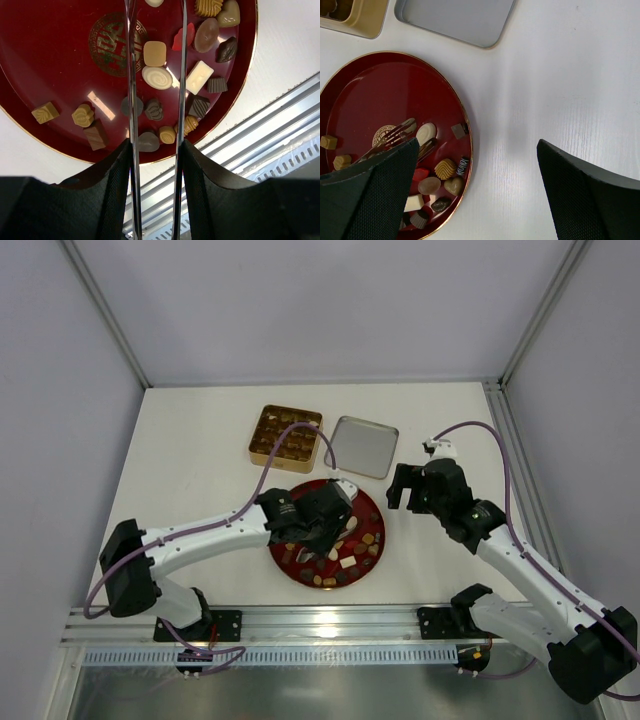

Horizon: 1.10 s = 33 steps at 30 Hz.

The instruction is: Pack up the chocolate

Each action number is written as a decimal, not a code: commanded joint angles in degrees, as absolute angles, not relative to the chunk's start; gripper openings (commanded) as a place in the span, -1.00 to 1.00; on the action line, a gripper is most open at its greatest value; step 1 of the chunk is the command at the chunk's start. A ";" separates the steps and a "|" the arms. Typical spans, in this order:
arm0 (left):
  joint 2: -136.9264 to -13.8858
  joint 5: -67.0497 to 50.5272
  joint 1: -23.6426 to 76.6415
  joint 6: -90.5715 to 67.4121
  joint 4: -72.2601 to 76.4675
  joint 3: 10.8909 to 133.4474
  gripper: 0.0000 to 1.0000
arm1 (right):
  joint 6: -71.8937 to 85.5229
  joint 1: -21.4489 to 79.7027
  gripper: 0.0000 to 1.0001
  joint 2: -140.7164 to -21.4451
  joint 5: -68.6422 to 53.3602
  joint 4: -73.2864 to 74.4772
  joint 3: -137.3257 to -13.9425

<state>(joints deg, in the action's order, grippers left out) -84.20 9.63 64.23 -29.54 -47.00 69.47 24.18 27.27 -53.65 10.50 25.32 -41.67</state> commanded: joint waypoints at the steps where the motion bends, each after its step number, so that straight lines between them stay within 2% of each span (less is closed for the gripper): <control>1: -84.90 11.42 65.21 -29.18 -44.74 71.72 -0.14 | 24.17 27.07 1.00 -52.73 10.46 23.64 -41.75; 33: -87.10 17.40 67.68 -28.56 -50.01 76.11 -0.42 | 24.43 27.07 1.00 -52.03 10.37 23.55 -41.13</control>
